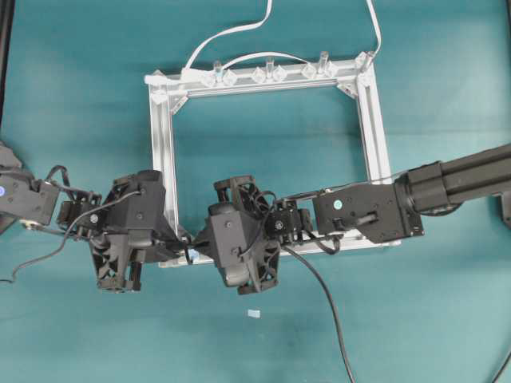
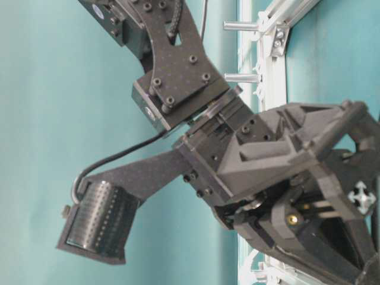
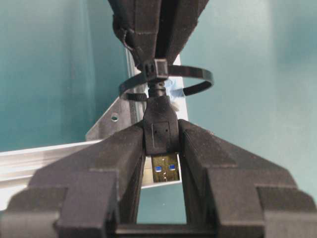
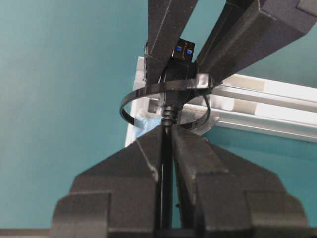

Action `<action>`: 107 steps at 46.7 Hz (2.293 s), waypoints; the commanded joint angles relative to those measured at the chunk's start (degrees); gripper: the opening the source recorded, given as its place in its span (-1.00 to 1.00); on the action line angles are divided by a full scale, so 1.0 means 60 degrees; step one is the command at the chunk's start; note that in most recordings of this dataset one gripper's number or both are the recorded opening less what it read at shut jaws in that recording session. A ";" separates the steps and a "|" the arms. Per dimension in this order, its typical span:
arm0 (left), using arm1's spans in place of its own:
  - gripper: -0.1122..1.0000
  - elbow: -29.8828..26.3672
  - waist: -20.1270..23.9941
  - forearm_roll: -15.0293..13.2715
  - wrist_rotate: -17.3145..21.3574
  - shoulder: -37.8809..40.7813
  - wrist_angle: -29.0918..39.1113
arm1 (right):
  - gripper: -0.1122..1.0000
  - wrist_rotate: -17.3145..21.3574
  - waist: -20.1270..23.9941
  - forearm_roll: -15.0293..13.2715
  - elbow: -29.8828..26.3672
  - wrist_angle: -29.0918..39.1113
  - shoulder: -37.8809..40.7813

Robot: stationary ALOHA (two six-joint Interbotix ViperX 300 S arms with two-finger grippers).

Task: Insert the wire through the string loop located on the left side.
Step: 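Move the left gripper right and grasp the plug emerging from the loop, then open the right gripper and pull the plug left with the left gripper, then draw the cable further left through the loop with the left gripper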

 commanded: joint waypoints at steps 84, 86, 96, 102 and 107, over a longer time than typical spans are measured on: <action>-0.42 0.1289 -0.0923 -0.0044 -0.1318 -0.2637 0.2388 | 0.83 0.0088 0.0044 -0.0029 -0.0205 0.0454 -0.0205; -0.42 0.1377 -0.1025 -0.0044 -0.1509 -0.2725 0.2388 | 0.83 0.0088 0.0044 -0.0029 -0.0205 0.0454 -0.0205; -0.42 0.1655 -0.1362 -0.0044 -0.2021 -0.3164 0.2417 | 0.83 0.0088 0.0044 -0.0029 -0.0205 0.0439 -0.0205; -0.42 0.1772 -0.1450 -0.0044 -0.2183 -0.3398 0.2446 | 0.83 0.0088 0.0044 -0.0029 -0.0205 0.0454 -0.0205; -0.42 0.1816 -0.1479 -0.0044 -0.2212 -0.3545 0.2549 | 0.83 0.0088 0.0044 -0.0029 -0.0205 0.0454 -0.0205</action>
